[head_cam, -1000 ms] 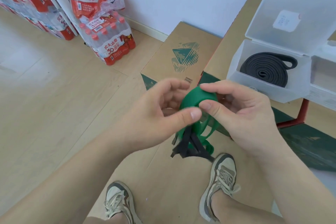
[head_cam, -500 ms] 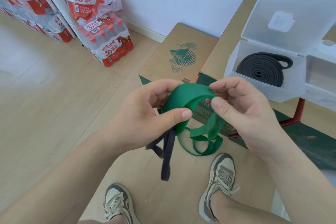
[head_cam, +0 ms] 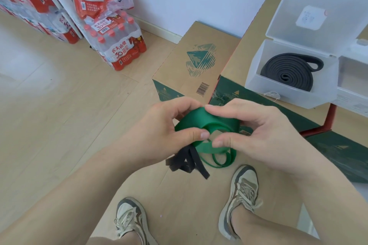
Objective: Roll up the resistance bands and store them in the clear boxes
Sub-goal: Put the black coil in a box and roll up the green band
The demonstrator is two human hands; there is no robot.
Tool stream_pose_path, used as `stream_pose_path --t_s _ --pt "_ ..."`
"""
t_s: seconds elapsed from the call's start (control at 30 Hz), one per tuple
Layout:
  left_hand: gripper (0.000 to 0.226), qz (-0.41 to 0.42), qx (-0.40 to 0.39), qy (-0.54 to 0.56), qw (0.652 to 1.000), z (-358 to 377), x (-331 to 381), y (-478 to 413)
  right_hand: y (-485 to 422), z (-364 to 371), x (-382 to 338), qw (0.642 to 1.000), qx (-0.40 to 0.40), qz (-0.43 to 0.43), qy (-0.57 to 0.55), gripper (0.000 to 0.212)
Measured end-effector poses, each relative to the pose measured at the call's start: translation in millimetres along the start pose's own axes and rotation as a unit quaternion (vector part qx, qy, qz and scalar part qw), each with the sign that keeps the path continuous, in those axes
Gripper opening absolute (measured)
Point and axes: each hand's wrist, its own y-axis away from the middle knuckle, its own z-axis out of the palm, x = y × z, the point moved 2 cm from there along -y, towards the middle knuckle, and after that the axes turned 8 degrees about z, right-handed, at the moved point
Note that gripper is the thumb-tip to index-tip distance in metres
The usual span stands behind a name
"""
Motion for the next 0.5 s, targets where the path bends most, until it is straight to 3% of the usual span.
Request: stream_pose_path --t_s 0.13,0.23,0.37,0.5 --pt "0.041 -0.027 -0.045 -0.026 0.998 1.2 -7.7 -0.3 -2.5 3.0 2.5 0.994 0.079 -0.037 0.071 0.029" --pt "0.058 -0.026 -0.097 -0.088 0.991 2.8 -12.7 0.8 -1.8 -3.0 6.1 0.989 0.132 -0.048 0.044 0.025" --pt "0.042 -0.010 -0.069 -0.101 0.992 6.6 -13.0 -3.1 0.2 -8.0 0.9 0.984 0.162 -0.011 -0.072 0.018" --pt "0.032 -0.004 -0.052 -0.085 0.995 2.8 -15.3 -5.2 1.4 -14.2 3.3 0.984 0.171 0.009 -0.057 0.020"
